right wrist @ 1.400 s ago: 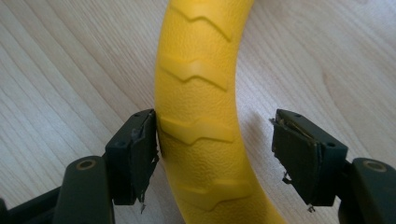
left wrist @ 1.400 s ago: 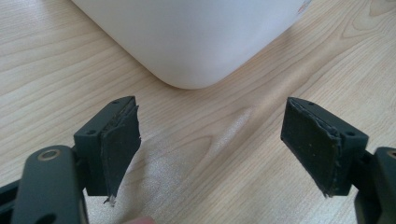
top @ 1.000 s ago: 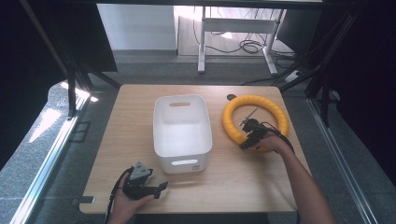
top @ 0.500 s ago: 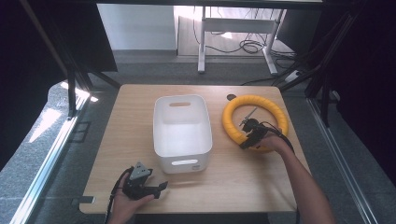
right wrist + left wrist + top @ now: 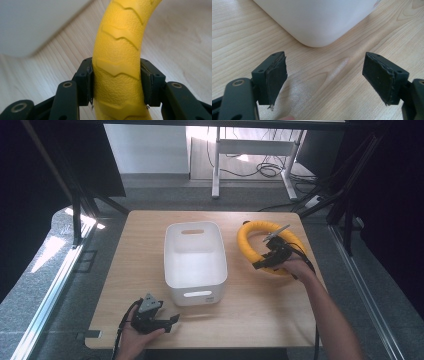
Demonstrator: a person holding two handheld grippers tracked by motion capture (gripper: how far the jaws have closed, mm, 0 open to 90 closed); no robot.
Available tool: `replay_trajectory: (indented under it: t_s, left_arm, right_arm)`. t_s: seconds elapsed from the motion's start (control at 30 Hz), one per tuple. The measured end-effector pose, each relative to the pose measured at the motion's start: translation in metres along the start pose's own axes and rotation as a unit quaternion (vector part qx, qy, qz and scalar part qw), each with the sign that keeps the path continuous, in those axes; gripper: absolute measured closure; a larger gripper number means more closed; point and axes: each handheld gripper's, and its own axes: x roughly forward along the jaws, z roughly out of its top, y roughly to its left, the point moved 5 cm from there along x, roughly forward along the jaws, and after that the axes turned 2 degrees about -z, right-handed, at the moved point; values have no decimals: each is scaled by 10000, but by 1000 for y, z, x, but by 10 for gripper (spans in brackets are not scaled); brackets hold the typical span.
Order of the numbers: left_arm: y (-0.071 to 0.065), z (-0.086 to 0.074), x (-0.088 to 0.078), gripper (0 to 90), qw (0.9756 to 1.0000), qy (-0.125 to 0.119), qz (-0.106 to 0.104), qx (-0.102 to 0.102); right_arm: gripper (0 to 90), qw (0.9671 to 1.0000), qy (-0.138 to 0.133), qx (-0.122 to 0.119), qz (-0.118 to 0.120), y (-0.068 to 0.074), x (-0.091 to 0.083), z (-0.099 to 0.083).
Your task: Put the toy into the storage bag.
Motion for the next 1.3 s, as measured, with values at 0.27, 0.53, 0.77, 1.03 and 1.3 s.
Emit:
replay_trajectory:
  t_s: [0.27,0.53,0.77,1.03,1.3]
  left_arm:
    - [0,0,1,198,10000,6,0,7]
    - [0,0,1,198,10000,2,-1,4]
    - [0,0,1,198,10000,-4,1,2]
    - [0,-1,1,198,10000,18,3,14]
    - [0,-1,2,198,10000,20,0,23]
  right_arm:
    - [518,9959,-785,211,387,0,-30,13]
    - [520,9866,-1466,286,659,6,-54,22]
    - [522,9776,-1940,382,720,5,-72,23]
    - [522,9694,-2318,333,739,12,-87,25]
    - [521,9640,-2525,116,824,29,-99,29]
